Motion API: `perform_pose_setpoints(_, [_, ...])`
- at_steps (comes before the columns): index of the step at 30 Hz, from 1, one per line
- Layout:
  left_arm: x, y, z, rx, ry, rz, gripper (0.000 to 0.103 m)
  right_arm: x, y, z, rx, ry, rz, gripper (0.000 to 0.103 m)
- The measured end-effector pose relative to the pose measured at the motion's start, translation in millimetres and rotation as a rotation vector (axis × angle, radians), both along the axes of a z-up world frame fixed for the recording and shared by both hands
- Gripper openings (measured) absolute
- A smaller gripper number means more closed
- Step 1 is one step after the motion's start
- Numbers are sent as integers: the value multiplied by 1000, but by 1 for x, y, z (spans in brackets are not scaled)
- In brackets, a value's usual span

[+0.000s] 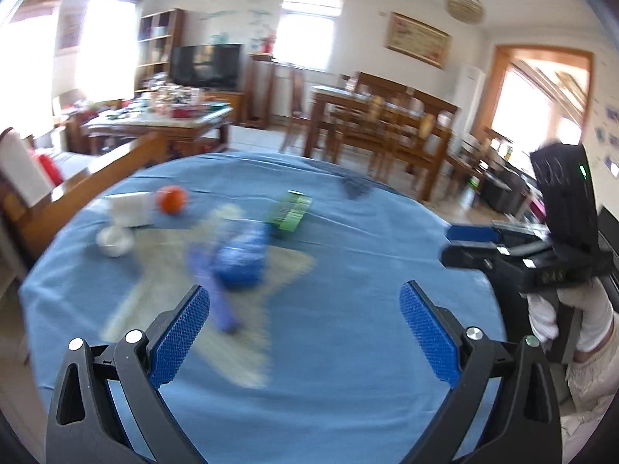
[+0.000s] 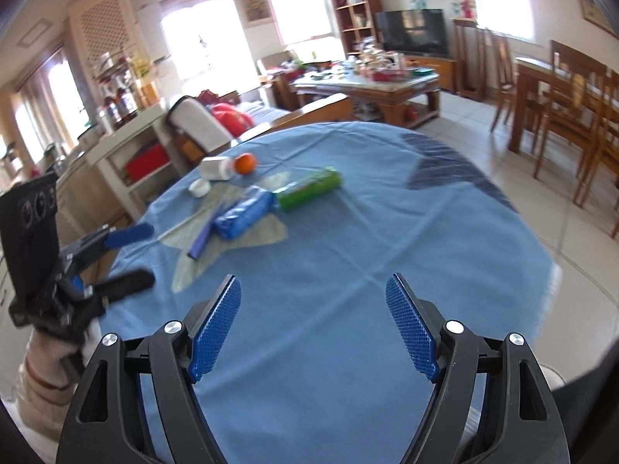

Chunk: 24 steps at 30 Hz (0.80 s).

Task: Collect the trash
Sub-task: 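Move both tools back from the bin to the table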

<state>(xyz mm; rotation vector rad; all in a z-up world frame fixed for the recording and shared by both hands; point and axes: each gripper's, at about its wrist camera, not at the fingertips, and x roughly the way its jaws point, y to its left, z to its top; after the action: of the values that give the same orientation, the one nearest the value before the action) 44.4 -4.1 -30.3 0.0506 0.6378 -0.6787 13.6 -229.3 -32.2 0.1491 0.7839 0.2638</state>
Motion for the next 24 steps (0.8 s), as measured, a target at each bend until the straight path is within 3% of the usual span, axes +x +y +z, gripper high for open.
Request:
perform_pose_setpoints(8, [75, 53, 12, 52, -4, 147, 98, 66, 32, -2, -7, 25, 30, 77])
perform_pose_setpoints(14, [131, 57, 0, 116, 43, 174, 98, 113, 32, -10, -44, 57, 35, 77])
perform_pose_setpoints(18, [152, 57, -9, 153, 88, 183, 98, 139, 35, -18, -84, 77, 58, 86])
perform_pose_setpoints(24, [174, 55, -23, 178, 139, 178, 98, 166, 39, -33, -171, 93, 110, 86])
